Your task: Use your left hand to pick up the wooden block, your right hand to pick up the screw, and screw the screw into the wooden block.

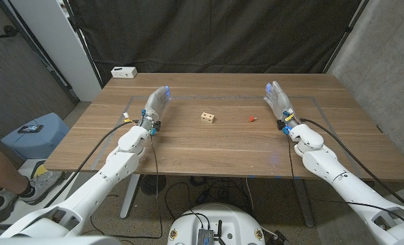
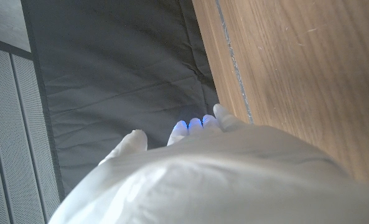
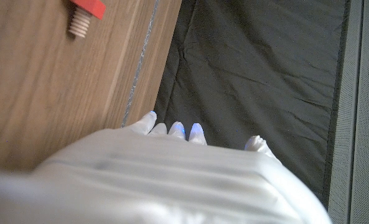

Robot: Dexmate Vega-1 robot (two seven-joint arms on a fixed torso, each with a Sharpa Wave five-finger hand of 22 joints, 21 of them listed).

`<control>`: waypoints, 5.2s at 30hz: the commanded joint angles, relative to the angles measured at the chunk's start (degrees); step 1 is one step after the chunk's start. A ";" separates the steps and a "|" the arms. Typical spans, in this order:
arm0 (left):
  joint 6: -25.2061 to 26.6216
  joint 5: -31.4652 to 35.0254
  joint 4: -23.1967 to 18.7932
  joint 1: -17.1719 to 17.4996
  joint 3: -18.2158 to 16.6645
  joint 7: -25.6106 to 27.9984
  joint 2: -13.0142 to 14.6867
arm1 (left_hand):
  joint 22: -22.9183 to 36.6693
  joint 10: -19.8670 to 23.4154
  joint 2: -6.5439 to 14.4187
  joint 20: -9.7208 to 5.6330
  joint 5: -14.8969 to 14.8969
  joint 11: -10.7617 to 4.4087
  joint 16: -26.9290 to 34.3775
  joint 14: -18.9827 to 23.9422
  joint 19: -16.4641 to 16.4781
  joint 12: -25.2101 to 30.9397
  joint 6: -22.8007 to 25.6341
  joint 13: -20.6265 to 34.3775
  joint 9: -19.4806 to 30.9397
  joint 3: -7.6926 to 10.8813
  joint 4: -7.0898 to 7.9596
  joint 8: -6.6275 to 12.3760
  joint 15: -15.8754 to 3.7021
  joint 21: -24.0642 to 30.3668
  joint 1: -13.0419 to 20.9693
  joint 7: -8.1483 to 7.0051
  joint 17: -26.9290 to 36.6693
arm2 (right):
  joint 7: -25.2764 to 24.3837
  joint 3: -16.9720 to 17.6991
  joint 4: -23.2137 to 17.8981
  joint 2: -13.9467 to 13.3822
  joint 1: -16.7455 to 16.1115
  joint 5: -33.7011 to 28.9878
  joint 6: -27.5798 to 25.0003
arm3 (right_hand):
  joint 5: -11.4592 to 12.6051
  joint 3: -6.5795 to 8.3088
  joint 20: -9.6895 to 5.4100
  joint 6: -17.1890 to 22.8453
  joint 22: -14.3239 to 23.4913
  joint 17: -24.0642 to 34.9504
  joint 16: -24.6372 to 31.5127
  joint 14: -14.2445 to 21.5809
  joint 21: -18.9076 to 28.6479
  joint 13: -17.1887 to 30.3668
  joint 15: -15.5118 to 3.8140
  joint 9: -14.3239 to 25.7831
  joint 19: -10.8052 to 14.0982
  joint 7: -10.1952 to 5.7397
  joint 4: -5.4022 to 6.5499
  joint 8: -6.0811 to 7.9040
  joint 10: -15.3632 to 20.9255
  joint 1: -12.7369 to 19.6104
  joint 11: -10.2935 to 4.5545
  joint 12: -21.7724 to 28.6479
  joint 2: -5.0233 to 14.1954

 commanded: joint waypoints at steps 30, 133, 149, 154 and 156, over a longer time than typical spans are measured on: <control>6.34 16.85 -10.55 -3.53 3.46 0.83 12.54 | 0.30 3.19 2.49 3.63 -0.94 -5.35 -0.92 -2.90 -4.22 -0.60 2.82 0.16 0.28 1.39 -8.29 -0.56 2.20 -1.50 6.11 -5.43 0.30 | -3.11 -1.04 -2.78 -1.03 -1.45 -3.85 0.05 | 0.58 0.74 -1.67 0.68 0.10 -0.01 0.17 -0.70 0.45 0.04 -1.44 0.22 0.21 -0.98 -0.35 0.34 -0.49 0.76 -1.35 0.36 0.04; 28.18 97.11 -31.19 -28.42 27.92 -44.11 11.41 | 0.29 9.14 -12.21 10.17 -1.07 -13.17 -0.20 -6.95 -24.97 -0.24 1.94 0.79 0.63 -1.33 -17.57 0.51 2.20 -1.11 37.45 -14.29 0.48 | -2.77 0.67 5.40 2.25 -0.30 -2.86 7.38 | 0.56 1.34 -0.80 0.41 0.12 0.03 0.18 -1.53 0.40 0.08 -0.63 0.29 0.10 -1.06 -1.48 0.16 -0.81 1.28 -1.59 0.46 -0.36; 29.21 98.89 -27.09 -28.13 29.35 -43.66 8.89 | 0.29 8.33 -11.69 10.19 -0.88 -12.94 -0.19 -7.44 -25.01 -0.74 1.26 0.65 0.62 -1.94 -17.22 0.30 2.04 -1.00 37.97 -13.23 0.44 | -3.19 0.83 4.35 1.95 -0.98 -2.83 6.96 | 0.55 1.37 -0.83 0.44 0.12 0.04 0.21 -1.66 0.39 0.08 -0.10 0.29 -0.05 -0.99 -1.51 0.21 -0.67 1.16 -1.49 0.53 -0.38; 29.40 99.17 -25.50 -28.33 29.91 -42.56 8.15 | 0.29 8.09 -11.58 10.19 -0.82 -13.09 -0.11 -7.34 -24.93 -0.86 1.19 0.61 0.62 -2.10 -17.16 0.29 1.92 -0.96 38.08 -13.15 0.43 | -3.05 0.74 4.83 2.17 -0.64 -2.84 7.00 | 0.55 1.38 -0.85 0.45 0.12 0.05 0.23 -1.68 0.41 0.08 -0.08 0.29 -0.05 -1.00 -1.53 0.22 -0.67 1.13 -1.53 0.54 -0.37; 29.23 99.10 -24.83 -28.60 30.20 -42.37 7.91 | 0.29 8.07 -11.55 10.18 -0.81 -13.14 -0.07 -7.25 -24.87 -0.87 1.19 0.60 0.61 -2.17 -17.14 0.30 1.76 -0.93 38.12 -13.19 0.42 | -2.89 0.67 5.12 2.30 -0.44 -2.80 7.02 | 0.55 1.39 -0.86 0.46 0.12 0.05 0.24 -1.68 0.42 0.08 -0.06 0.29 -0.05 -0.98 -1.54 0.23 -0.66 1.12 -1.47 0.54 -0.37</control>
